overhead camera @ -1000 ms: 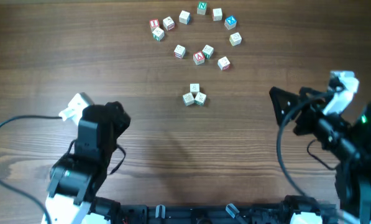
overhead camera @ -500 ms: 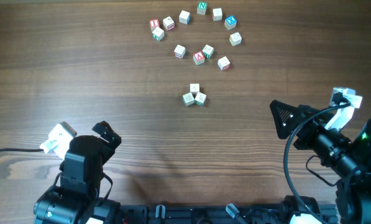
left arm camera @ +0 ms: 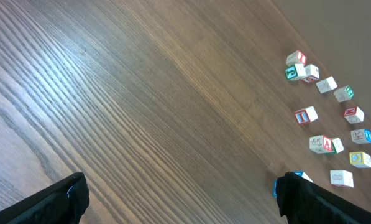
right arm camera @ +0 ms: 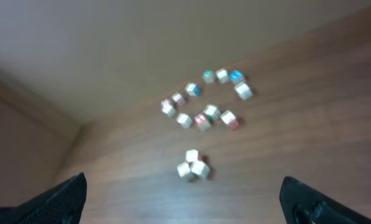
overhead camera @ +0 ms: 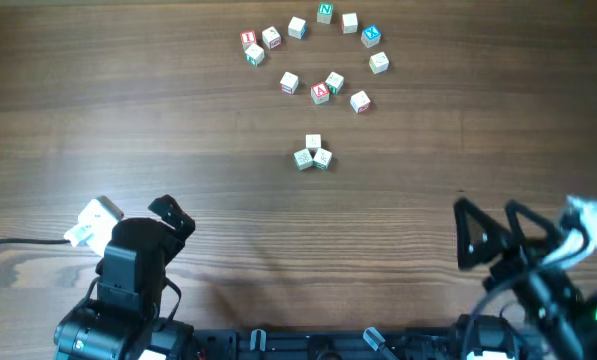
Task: Form a circle
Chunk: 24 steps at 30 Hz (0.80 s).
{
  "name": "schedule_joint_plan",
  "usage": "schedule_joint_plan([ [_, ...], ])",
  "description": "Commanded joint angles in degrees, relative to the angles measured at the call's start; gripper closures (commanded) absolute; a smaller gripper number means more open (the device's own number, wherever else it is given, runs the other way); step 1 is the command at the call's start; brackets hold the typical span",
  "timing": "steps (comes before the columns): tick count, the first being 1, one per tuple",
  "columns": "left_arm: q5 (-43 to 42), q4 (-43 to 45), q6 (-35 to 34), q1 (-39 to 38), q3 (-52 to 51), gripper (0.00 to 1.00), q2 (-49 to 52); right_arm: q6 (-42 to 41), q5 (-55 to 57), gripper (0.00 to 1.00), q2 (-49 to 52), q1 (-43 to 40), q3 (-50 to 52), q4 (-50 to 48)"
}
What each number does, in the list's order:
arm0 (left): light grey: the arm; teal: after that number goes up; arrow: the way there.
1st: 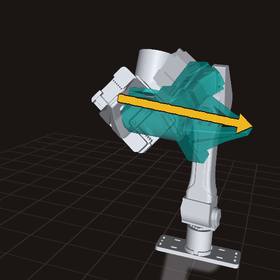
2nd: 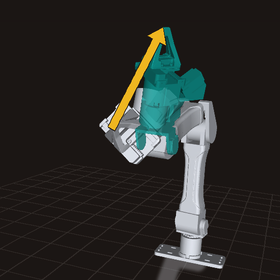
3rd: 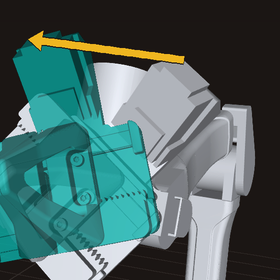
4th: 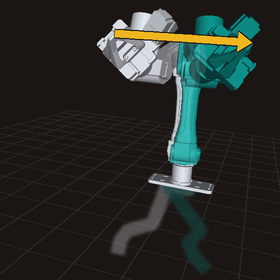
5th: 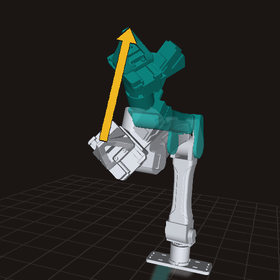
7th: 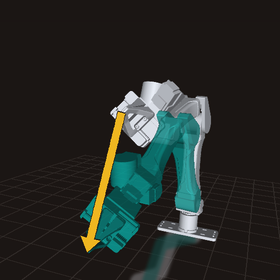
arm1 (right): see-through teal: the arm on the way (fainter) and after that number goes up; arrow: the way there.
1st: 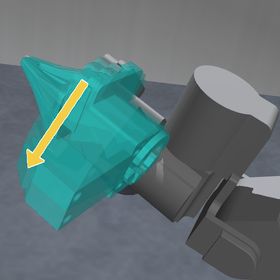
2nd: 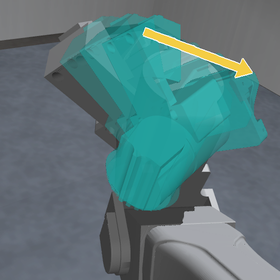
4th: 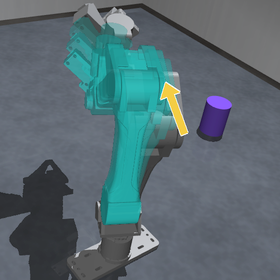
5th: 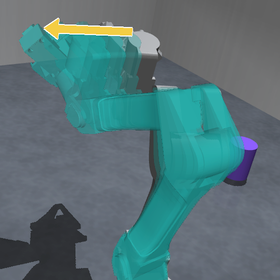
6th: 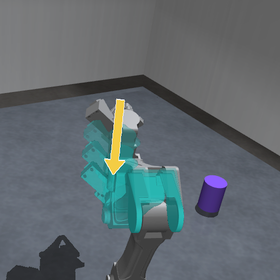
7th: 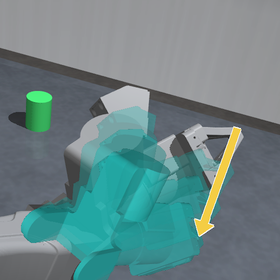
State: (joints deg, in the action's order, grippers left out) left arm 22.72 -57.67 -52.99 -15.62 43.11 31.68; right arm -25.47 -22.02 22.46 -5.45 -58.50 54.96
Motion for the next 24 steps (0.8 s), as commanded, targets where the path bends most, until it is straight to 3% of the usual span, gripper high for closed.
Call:
schedule_joint_plan([
  [1,1.33,-0.07,0.28,0.26,-0.04,0.00,-0.17,-0.13,11.98,0.00,-6.58,-0.13,2.21,0.04],
  [6,1.33,-0.09,0.28,0.26,-0.04,0.00,-0.17,-0.15,14.08,0.01,-22.60,-0.15,20.90,-25.07],
  [11,1.33,-0.09,0.28,0.26,-0.04,0.00,-0.17,-0.48,12.07,0.00,-22.27,2.19,43.80,-60.19],
  [13,1.33,-0.09,0.28,0.26,-0.04,0.00,-0.17,-3.37,13.79,0.00,-22.27,2.19,50.45,-68.26],
  [17,1.33,-0.09,0.28,0.26,-0.04,0.00,-0.17,-9.70,18.45,0.00,-22.27,2.19,58.27,-70.82],
  [19,1.33,-0.09,0.28,0.26,-0.04,0.00,-0.17,-9.57,18.75,0.00,-22.29,2.19,58.25,-66.23],
  [22,1.33,-0.09,0.28,0.26,-0.04,0.00,-0.17,-8.76,20.59,0.00,-22.29,2.19,58.25,-54.45],
  [24,1.33,-0.09,0.28,0.26,-0.04,0.00,-0.17,-2.38,17.49,0.00,-22.29,2.29,58.23,-55.17],
])
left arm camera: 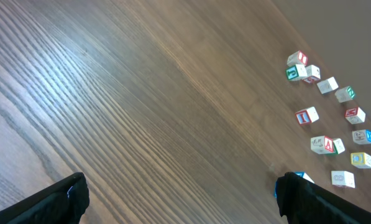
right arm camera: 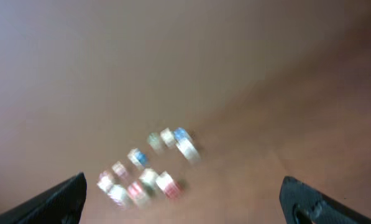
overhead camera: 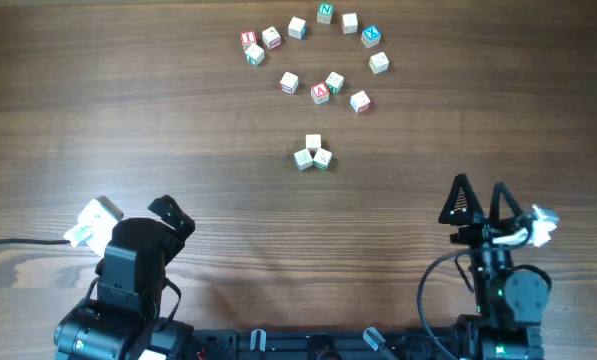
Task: Form a circle
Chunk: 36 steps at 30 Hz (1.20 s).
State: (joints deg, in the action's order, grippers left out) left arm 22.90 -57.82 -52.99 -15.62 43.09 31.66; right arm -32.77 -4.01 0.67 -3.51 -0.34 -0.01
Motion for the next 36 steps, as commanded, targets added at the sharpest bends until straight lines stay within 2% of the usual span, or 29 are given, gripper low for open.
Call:
schedule_joint_plan([
  [1,1.16,0.07,0.28,0.26,-0.02,0.00,-0.15,4.90,-0.26,0.00,-0.46,0.31,0.07,-0.13],
  [16,1.16,0.07,0.31,0.26,-0.02,0.00,-0.15,4.11,-0.26,0.00,-0.24,0.28,0.04,-0.13],
  [19,3.78,-3.61,0.33,0.00,-0.28,0.00,-0.98,4.13,-0.26,0.00,-0.24,0.28,0.04,-0.15],
  [21,3.56,-1.01,0.57,1.40,-2.89,0.00,-2.97,4.13,-0.26,0.00,-0.24,0.28,0.04,-0.15],
  [23,1.40,7.52,9.11,2.32,-8.46,0.00,-8.13,4.11,-0.26,0.00,-0.24,0.28,0.04,-0.13],
  [24,-2.34,15.37,16.65,3.21,-13.38,0.00,-13.03,4.11,-0.26,0.00,-0.24,0.28,0.04,-0.15],
  [26,-9.07,26.60,24.96,5.46,-21.66,0.00,-21.03,4.13,-0.26,0.00,-0.24,0.28,0.04,-0.15],
  [30,-14.47,37.35,29.03,8.28,-32.70,0.00,-29.77,4.13,-0.26,0.00,-0.24,0.28,0.04,-0.15],
  [33,-14.78,38.32,29.09,8.39,-36.48,0.00,-31.50,4.13,-0.26,0.00,-0.24,0.28,0.04,-0.13],
  [36,-14.95,39.08,35.15,8.35,-37.20,0.00,-31.50,4.13,-0.26,0.00,-0.24,0.28,0.04,-0.13],
])
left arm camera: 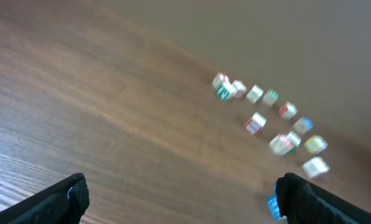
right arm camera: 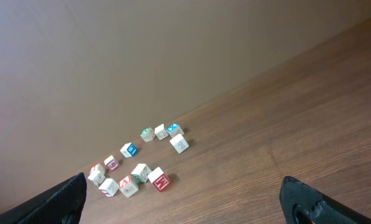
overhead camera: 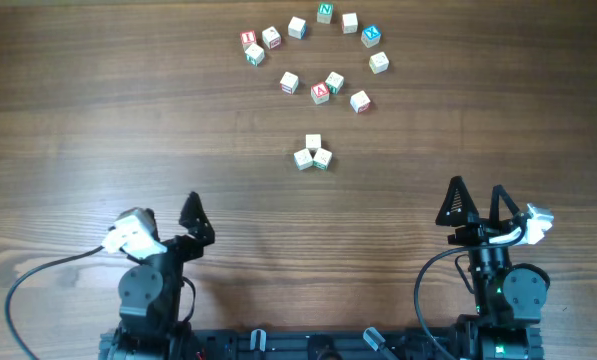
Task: Form a circle
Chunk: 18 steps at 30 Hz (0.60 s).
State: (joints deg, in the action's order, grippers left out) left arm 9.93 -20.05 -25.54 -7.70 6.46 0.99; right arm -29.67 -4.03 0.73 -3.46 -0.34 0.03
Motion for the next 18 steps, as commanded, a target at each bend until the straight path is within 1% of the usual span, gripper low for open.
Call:
schedule_joint_plan([
  [1,-1.97,1.77,9.53,0.44,-0.70,0.00,-0.83,1.01,-0.24,0.00,-0.31,0.24,0.04,-0.17],
  [3,-1.92,4.28,12.09,0.48,-1.42,0.00,-0.83,1.01,-0.24,0.00,-0.31,0.24,0.04,-0.17],
  [5,-1.33,10.05,12.07,0.48,-3.08,0.00,-0.83,1.01,-0.24,0.00,-0.31,0.24,0.04,-0.20],
  [7,-1.42,13.11,11.82,0.46,-4.61,0.00,-0.83,1.03,-0.24,0.01,-0.31,0.24,0.04,-0.20],
  [10,-1.53,13.16,11.89,0.44,-4.61,0.00,-0.83,1.03,-0.24,0.00,-0.31,0.24,0.04,-0.17],
  [12,0.02,13.66,11.87,0.46,-4.68,0.00,-0.83,1.01,-0.24,0.00,-0.31,0.24,0.04,-0.17],
  [14,0.50,19.04,11.21,0.46,-6.14,0.00,-0.83,1.03,-0.24,0.00,-0.31,0.24,0.04,-0.20],
  [15,0.52,19.91,10.47,0.42,-6.14,0.00,-0.83,1.01,-0.24,0.00,-0.31,0.24,0.04,-0.20],
  [16,0.52,20.02,9.81,0.46,-6.14,0.00,-0.83,1.03,-0.24,0.00,-0.31,0.24,0.04,-0.20],
  [18,0.33,16.46,9.73,0.48,-6.14,0.00,-0.83,1.01,-0.24,0.00,-0.31,0.24,0.04,-0.20],
])
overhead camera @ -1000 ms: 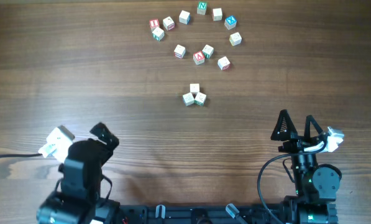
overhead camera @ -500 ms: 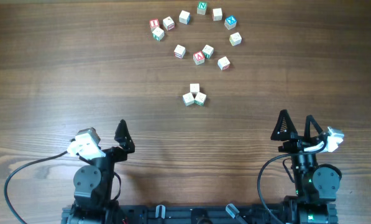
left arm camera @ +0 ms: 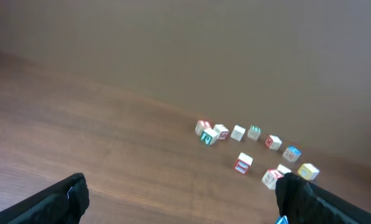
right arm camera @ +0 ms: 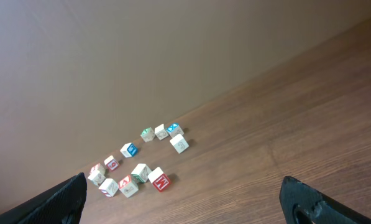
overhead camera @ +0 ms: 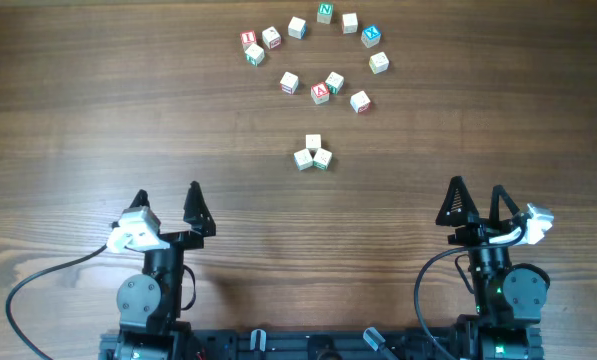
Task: Form a circle
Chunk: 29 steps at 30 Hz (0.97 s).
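Several small letter blocks (overhead camera: pixel 297 27) lie in an uneven loop at the far middle of the table; they also show as blocks (left arm camera: pixel 238 132) in the left wrist view and blocks (right arm camera: pixel 138 172) in the right wrist view. Three more blocks (overhead camera: pixel 313 154) sit bunched together nearer the middle. My left gripper (overhead camera: pixel 166 196) stands open at the front left, far from every block, with nothing between its fingers. My right gripper (overhead camera: pixel 477 190) is open and empty at the front right. Both wrist views show the left gripper (left arm camera: pixel 182 194) and the right gripper (right arm camera: pixel 184 194) spread wide over bare wood.
The wooden table (overhead camera: pixel 98 110) runs wide on both sides of the blocks. A plain brown wall (right arm camera: pixel 110 56) rises behind the far edge. A black cable (overhead camera: pixel 38 275) loops at the front left by the left arm's base.
My left gripper has shifted from a skewed pose to point straight away from the base, and its view now shows the blocks and the wall steadily. The right arm and the blocks are unchanged.
First my left arm sat skewed at the front left and my right arm leaned toward the table's right edge. Then the right arm stood upright at the front right. After that the left arm had drawn back over its base, and now it points forward. No block has moved.
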{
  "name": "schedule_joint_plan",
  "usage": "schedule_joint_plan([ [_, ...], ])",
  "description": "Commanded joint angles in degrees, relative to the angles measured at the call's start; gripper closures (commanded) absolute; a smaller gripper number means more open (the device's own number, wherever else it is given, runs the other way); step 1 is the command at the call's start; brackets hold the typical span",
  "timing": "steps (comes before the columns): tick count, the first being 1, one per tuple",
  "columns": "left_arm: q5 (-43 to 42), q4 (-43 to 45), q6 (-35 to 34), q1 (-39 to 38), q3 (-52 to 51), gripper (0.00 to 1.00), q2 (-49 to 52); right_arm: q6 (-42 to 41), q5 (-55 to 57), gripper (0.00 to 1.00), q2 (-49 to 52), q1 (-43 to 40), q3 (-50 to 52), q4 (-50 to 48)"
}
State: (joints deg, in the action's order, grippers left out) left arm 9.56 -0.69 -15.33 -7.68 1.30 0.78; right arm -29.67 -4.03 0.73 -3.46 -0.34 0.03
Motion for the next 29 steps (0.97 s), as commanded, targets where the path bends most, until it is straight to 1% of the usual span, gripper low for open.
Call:
schedule_joint_plan([
  [1,0.13,-2.91,0.74,0.46,-0.98,0.00,-0.61,1.01,-0.24,0.00,-0.31,0.24,0.04,-0.17],
  [2,0.13,-2.67,1.49,0.46,-0.98,0.00,-0.61,1.03,-0.24,0.00,-0.31,0.24,0.04,-0.20],
  [29,0.11,-2.56,1.44,0.46,-0.98,0.00,-0.57,1.01,-0.24,0.00,-0.31,0.24,0.04,-0.17],
])
